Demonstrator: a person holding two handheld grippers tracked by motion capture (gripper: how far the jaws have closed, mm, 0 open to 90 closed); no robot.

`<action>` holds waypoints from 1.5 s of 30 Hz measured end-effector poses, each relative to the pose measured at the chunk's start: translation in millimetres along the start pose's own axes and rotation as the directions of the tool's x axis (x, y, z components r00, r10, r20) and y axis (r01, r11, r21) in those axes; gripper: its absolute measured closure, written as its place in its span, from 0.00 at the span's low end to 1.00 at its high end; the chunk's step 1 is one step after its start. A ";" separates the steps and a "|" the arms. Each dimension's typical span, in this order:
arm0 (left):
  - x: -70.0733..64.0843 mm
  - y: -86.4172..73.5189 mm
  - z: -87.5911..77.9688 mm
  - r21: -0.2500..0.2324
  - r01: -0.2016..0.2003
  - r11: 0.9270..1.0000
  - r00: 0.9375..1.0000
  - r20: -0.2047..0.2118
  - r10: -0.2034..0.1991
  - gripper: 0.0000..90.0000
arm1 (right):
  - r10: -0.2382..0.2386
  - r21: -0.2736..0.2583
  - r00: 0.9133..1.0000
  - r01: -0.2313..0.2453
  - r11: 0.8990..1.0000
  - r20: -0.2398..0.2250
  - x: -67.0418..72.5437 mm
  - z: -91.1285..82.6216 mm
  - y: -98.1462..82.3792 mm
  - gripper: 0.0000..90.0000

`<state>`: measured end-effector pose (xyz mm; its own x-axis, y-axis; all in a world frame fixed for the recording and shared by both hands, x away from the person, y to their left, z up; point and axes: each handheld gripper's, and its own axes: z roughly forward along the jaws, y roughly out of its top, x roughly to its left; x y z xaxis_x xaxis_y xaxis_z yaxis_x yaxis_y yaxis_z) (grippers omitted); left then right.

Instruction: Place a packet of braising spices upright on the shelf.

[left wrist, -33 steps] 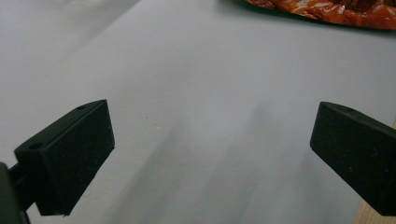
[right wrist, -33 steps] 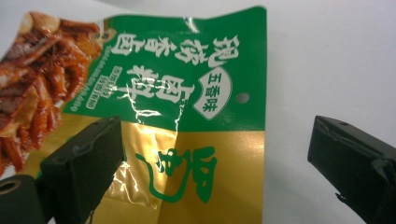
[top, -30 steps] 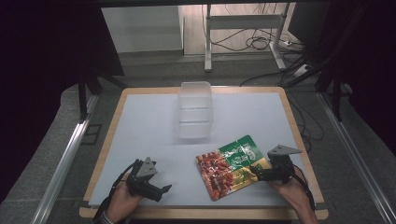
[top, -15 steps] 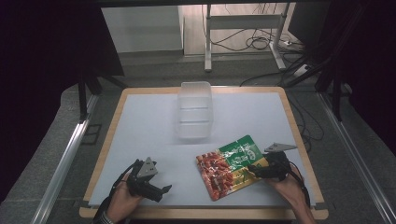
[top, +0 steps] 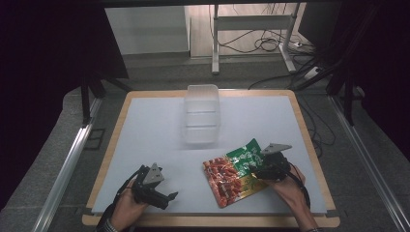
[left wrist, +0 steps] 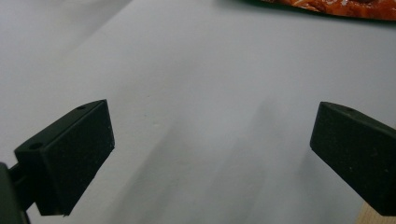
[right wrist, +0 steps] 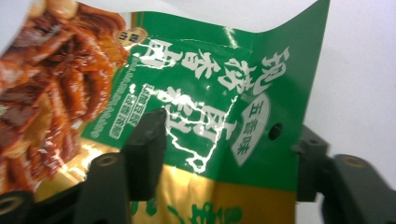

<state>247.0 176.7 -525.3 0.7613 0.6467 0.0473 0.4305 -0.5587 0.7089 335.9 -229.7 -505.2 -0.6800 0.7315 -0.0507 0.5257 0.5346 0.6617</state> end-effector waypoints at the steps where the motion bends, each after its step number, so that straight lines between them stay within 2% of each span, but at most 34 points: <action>1: 0.0 0.0 0.0 0.000 0.000 1.000 1.000 0.000 0.000 0.00 | 0.000 0.000 1.000 0.000 1.000 0.000 0.0 0.0 0.0 0.51; 2: 0.1 0.0 -0.1 0.000 0.000 1.000 1.000 -0.001 0.000 0.00 | 0.000 0.021 0.999 0.000 1.000 0.032 0.8 1.4 2.8 0.66; 6: 0.0 -0.1 0.2 0.004 -0.001 1.000 1.000 -0.002 0.001 0.00 | -0.001 0.060 0.998 -0.003 0.998 0.057 -0.4 6.6 4.6 0.87; 9: 0.0 -0.1 -0.2 0.002 -0.001 1.000 1.000 -0.004 0.001 0.00 | 0.030 0.056 0.999 -0.032 0.998 0.035 -2.5 5.6 6.5 0.95; 10: 0.0 -0.1 -0.2 0.002 -0.001 1.000 1.000 -0.004 0.001 0.00 | 0.030 0.056 0.999 -0.032 0.998 0.035 -2.5 5.6 6.5 0.95; 11: 0.2 -0.1 -0.5 -0.002 0.002 1.000 1.000 -0.007 -0.002 0.00 | 0.046 0.040 0.999 -0.047 0.998 0.017 -3.3 3.4 7.6 0.98; 23: 1.6 -0.3 -2.9 -0.017 0.013 1.000 1.000 -0.017 -0.013 0.00 | 0.063 0.001 0.998 -0.063 0.998 -0.012 -3.9 -9.0 12.7 0.99; 30: 3.7 -0.9 -5.3 -0.032 0.029 0.999 0.999 -0.027 -0.030 0.00 | 0.084 -0.051 0.995 -0.087 0.995 -0.060 -5.0 -24.6 19.4 0.98; 38: 3.9 -0.9 -5.7 -0.036 0.034 0.999 0.999 -0.030 -0.035 0.00 | 0.064 -0.089 0.994 -0.072 0.993 -0.093 -3.0 -37.3 30.0 0.98; 45: 4.2 -1.0 -6.0 -0.038 0.037 0.999 0.999 -0.030 -0.038 0.00 | 0.051 -0.107 0.991 -0.064 0.992 -0.121 -0.8 -45.9 47.8 0.98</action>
<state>246.9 183.1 -521.6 0.7294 0.6829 0.0418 0.4396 -0.5146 0.7361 338.1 -224.1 -439.2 -0.7092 0.7011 0.0739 0.5103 0.4383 0.7399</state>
